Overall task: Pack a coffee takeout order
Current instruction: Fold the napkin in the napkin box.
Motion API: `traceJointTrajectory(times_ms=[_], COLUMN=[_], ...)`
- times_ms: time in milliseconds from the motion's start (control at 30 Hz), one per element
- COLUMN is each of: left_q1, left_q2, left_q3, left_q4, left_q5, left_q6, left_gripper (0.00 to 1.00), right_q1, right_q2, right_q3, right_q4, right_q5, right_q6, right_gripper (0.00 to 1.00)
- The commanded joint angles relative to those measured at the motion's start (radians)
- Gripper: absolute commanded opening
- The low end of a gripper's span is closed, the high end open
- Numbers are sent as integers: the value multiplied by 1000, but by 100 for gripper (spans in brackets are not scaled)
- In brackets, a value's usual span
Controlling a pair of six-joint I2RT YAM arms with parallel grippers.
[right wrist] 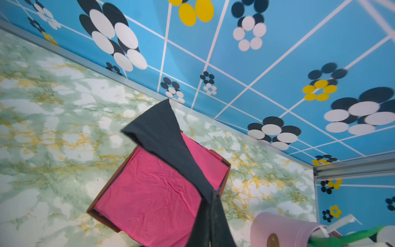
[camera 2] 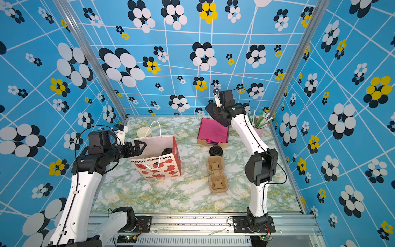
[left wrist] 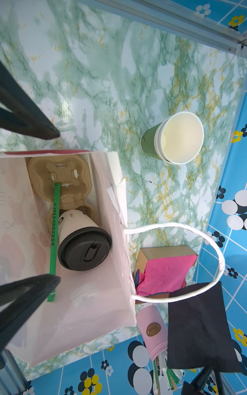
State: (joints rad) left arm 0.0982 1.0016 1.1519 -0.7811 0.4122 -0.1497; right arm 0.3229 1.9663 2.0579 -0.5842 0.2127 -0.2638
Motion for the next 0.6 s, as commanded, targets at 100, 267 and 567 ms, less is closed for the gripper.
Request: traceJointTrajectory(times_ms=[100,267,567], left_q1=[7,7,6], left_q2=[-17,-12,-7], left_q3=[-13,-14,-9], left_q4=[14,22,22], left_q5=[8,12,13], left_q6=[-7,-13,-8], left_gripper=[99,99,99], right_q1=[51,127,202], right_q2=[6,48,153], right_q3=[-9,-42,-78], right_q4=[-1,-27,-209], right_q5=[160,188,-50], right_q6=[-146,-213,-125], right_gripper=[0,0,0])
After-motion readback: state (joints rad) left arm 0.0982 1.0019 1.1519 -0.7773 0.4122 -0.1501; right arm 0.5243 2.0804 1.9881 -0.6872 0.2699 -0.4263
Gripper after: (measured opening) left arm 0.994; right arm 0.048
